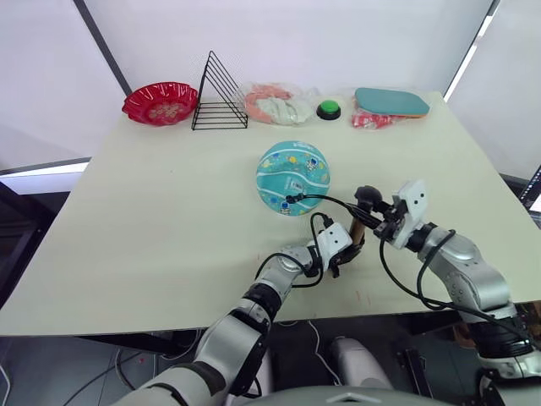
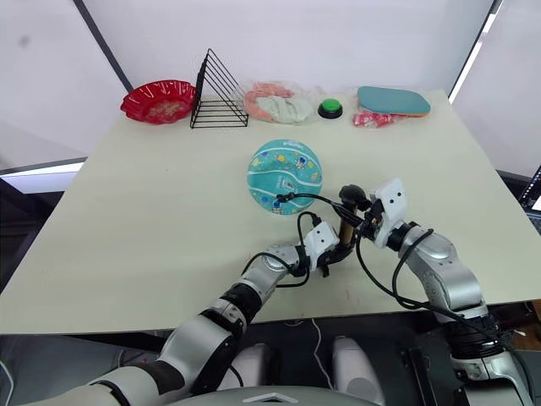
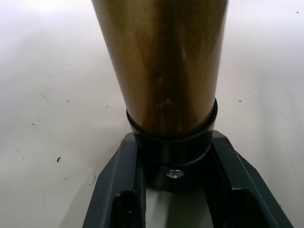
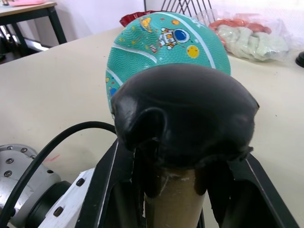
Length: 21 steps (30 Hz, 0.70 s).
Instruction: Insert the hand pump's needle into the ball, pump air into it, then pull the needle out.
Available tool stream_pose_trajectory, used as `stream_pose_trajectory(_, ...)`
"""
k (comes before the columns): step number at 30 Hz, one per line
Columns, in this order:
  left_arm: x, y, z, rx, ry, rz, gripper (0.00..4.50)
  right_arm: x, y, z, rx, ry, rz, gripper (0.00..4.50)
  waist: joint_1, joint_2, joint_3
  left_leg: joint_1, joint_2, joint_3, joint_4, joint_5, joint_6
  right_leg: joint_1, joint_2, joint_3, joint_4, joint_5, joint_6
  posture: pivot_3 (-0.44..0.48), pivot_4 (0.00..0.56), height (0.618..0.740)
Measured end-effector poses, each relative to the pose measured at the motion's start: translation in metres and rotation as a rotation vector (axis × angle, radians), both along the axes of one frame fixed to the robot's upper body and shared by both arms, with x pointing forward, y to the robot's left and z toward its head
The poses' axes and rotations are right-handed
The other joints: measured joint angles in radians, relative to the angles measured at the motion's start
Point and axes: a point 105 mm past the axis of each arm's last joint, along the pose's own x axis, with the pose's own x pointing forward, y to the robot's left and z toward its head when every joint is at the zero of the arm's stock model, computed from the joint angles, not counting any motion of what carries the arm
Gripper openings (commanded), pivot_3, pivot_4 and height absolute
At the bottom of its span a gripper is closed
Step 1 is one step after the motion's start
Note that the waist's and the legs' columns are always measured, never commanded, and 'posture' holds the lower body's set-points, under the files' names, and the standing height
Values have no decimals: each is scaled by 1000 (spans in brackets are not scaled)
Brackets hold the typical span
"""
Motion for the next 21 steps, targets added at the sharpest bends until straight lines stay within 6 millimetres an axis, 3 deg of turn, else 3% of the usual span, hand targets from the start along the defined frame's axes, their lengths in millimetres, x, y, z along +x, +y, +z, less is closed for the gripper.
stream_pose_trajectory(10,1,-7,8,-17,-20,-30,1064,2,-15,40,-15,46,-26,1116,10,11,13,-12,-2,0,3,0,0,-10,-2,0,1,2,4,0,150,740)
stream_pose_trajectory(12,1,-9,11,-26,-27,-35,1064,3,-20,70,-10,31,-17,1116,13,16,20,-20,-3,1,8,0,0,-17,-3,1,5,4,6,0,150,740)
stream_pose_trajectory(16,1,-11,12,-31,-30,-37,1064,-3,-26,123,31,-40,-9,1116,21,14,27,-21,-5,1,8,0,0,-18,-4,1,6,4,7,0,150,740)
stream_pose_trajectory(21,0,-11,12,-30,-28,-39,1063,-6,-33,141,49,-61,-30,1116,21,13,27,-21,-5,2,8,0,0,-18,-4,2,5,4,7,0,150,740)
